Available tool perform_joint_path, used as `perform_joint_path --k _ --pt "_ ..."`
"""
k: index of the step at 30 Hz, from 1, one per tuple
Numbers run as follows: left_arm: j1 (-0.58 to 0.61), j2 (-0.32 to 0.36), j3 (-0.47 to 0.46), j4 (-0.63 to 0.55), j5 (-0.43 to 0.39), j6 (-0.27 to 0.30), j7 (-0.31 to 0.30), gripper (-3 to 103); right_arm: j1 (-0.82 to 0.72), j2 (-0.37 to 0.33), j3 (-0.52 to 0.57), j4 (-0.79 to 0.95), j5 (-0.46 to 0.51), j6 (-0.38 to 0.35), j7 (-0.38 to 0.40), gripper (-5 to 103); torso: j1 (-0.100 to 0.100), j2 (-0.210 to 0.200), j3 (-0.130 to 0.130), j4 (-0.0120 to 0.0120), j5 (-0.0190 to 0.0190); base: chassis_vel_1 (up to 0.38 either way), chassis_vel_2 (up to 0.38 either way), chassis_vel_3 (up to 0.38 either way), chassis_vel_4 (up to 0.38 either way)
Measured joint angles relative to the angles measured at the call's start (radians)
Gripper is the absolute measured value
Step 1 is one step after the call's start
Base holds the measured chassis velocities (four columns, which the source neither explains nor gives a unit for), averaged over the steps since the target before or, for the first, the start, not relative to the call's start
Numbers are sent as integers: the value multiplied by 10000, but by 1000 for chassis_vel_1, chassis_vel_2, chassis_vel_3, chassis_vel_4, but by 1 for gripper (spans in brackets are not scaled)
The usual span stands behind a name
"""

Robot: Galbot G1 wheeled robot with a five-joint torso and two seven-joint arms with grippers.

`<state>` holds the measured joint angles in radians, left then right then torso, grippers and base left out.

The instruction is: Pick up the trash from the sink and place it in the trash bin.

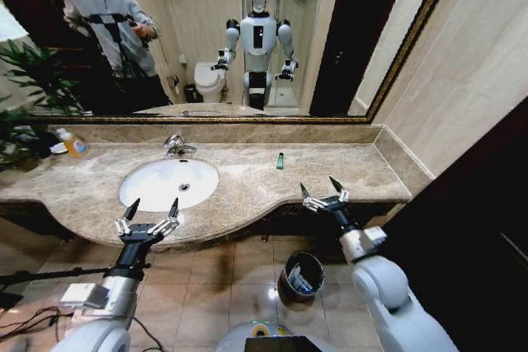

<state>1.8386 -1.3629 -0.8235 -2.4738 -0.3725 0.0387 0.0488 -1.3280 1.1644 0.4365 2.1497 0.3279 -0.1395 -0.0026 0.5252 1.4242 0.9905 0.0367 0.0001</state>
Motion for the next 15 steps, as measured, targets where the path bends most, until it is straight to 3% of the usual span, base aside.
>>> perform_joint_path --k 6,7,15 --pt "0 1 2 0 0 0 3 100 1926 -197 -1202 -1223 72 -564 162 100 0 -1 0 0 -1 0 0 0 0" --pt "0 0 2 0 0 0 7 100 2745 -144 -1813 -1856 75 -831 361 100 1 -2 1 3 -1 0 0 0 0" --pt "1 1 2 0 0 0 3 100 5147 360 -3457 -3872 363 -1292 792 100 0 -3 1 1 -3 0 0 0 0"
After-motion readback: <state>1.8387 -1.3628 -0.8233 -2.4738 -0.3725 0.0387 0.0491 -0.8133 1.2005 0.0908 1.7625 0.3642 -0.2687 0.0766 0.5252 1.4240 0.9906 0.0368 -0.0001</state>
